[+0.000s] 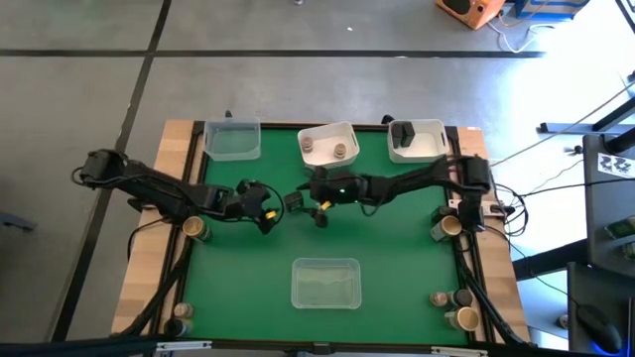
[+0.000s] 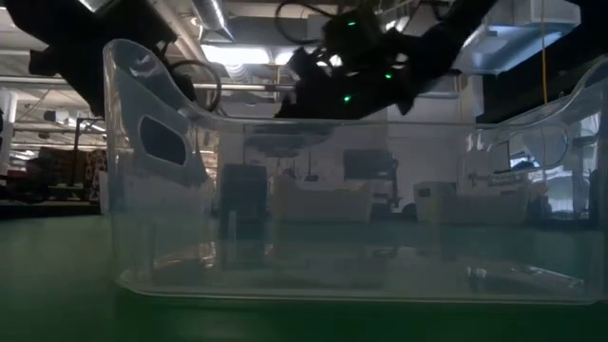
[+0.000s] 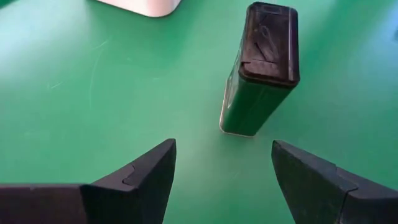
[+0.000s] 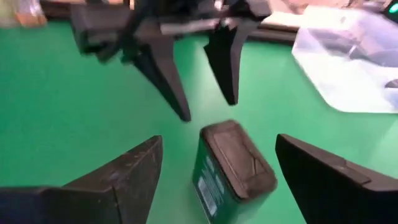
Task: Sort spices by type
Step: Put the green seasoning can into the right white bin
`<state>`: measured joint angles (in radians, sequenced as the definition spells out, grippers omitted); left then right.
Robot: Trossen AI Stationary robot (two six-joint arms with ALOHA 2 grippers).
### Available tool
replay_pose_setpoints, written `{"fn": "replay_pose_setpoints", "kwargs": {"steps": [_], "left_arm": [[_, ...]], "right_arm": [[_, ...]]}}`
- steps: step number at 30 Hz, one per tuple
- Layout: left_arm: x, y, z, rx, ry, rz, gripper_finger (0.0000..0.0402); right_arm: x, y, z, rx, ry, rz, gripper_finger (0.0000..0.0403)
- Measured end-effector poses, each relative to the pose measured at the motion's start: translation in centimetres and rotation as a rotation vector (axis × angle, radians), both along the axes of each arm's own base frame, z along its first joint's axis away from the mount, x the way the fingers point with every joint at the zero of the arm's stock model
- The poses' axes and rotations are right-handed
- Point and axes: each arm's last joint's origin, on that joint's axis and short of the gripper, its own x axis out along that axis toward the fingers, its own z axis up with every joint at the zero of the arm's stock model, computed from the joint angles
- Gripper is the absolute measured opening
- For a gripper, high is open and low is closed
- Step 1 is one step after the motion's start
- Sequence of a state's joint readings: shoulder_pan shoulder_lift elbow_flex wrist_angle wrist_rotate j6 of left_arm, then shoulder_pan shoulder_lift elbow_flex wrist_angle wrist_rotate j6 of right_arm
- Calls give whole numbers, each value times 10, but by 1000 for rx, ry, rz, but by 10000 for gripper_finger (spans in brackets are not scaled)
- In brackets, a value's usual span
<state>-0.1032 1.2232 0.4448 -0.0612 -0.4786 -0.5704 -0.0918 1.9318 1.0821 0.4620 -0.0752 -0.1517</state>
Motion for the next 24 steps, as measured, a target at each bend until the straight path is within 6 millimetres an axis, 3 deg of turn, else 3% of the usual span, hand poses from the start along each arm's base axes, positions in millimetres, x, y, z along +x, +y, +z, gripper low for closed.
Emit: {"fn": "replay_pose_setpoints", "kwargs": {"steps": [5,11,18,24], "left_arm": [[-2,0,-3,-3,6,4,249],[-1,0,-2,4,-4,-5,249],[2,0,1,16,-37,-22,249],[3,0,1,26,-37,-33,249]], "right_arm": [[19,-14,-8,-25,102,-9,309],[20,-23,-21,-5,135,-2,309],[21,-24,-20,-20,114,26,307],[22,-24,-24,-19,113,24,280]]}}
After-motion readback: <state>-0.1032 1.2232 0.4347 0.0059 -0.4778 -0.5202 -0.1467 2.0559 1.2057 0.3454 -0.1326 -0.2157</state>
